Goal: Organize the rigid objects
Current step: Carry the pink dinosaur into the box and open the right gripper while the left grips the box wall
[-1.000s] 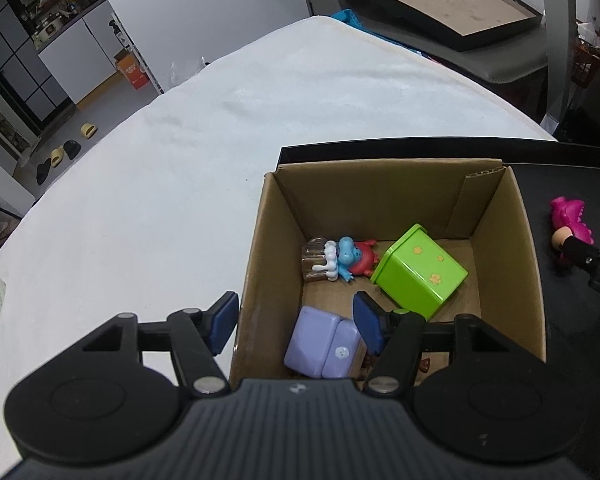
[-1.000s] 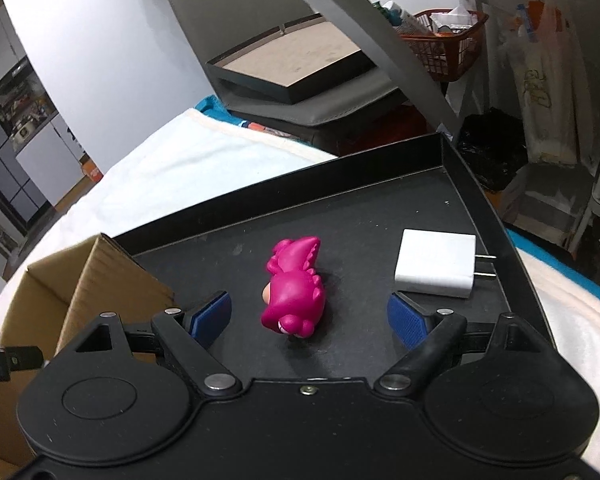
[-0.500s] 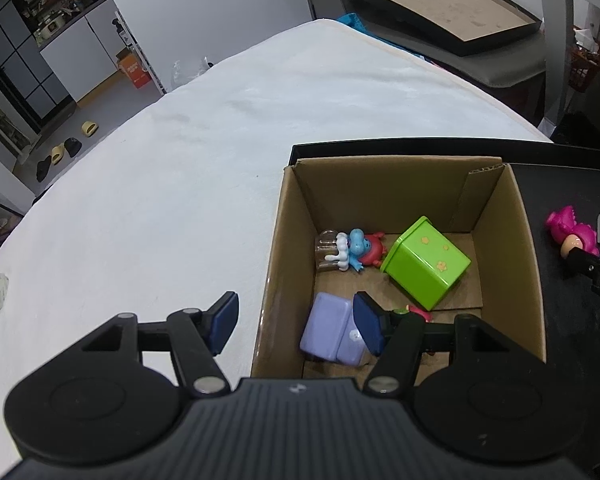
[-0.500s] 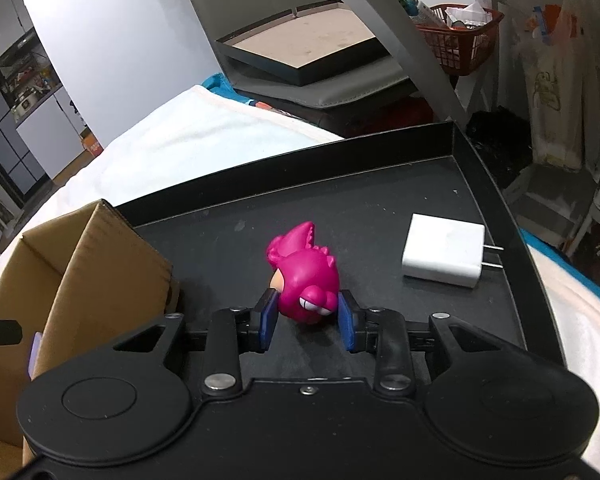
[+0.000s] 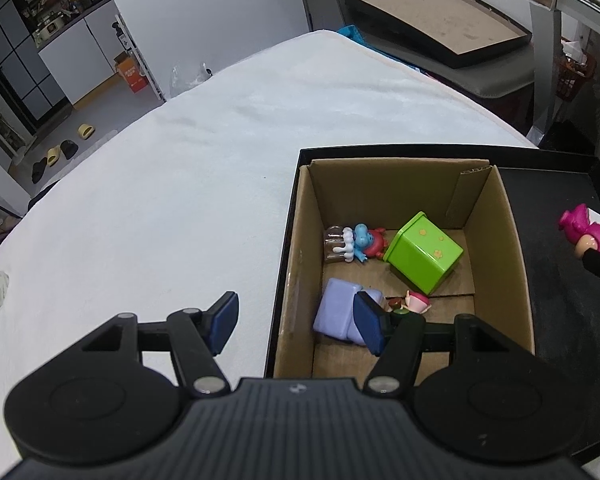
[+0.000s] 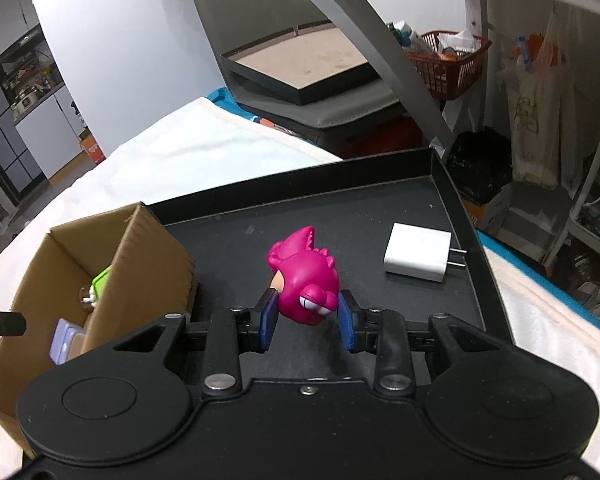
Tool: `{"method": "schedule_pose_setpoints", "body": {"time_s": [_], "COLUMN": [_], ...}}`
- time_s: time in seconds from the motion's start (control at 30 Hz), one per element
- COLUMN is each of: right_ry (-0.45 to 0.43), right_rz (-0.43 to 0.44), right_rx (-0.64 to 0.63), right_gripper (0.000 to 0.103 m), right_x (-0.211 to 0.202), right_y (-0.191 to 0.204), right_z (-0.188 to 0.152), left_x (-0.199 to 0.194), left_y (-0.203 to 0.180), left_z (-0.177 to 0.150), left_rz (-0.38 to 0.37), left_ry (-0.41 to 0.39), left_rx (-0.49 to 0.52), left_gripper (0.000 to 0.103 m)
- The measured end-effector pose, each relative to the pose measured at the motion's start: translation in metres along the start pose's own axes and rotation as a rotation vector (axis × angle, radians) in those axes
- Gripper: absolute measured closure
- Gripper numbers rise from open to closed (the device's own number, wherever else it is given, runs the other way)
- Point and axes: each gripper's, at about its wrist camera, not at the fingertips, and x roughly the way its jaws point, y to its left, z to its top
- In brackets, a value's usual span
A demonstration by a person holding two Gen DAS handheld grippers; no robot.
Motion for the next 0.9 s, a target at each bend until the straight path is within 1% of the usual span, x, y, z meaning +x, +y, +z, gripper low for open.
{"method": "schedule_pose_setpoints", "body": {"time_s": [0.37, 0.6, 0.9], "right_ry": [-0.059, -0.097, -0.130], "right_rz": [0.009, 0.022, 0.055], "right_rx": [-0.050, -0.088, -0.144], "right_gripper": [0.072, 0.072, 0.072], "right_x": [-0.038, -0.057, -0.075], "right_y": [0.015, 0.032, 0.058], "right_z": [0.008, 0.016, 0.021], "left_x": [-0.007, -0.008, -0.001], "left_y": [0.014, 0.025, 0.038], "left_z": [-0.009, -0.016, -0.025], "left_rz": [-0.033, -0.050, -0.070], "left_ry": [-0.003, -0.006, 0.011], "left_rx": [-0.014, -0.029, -0.047], "left_gripper": [0.041, 0.041, 0.041]}}
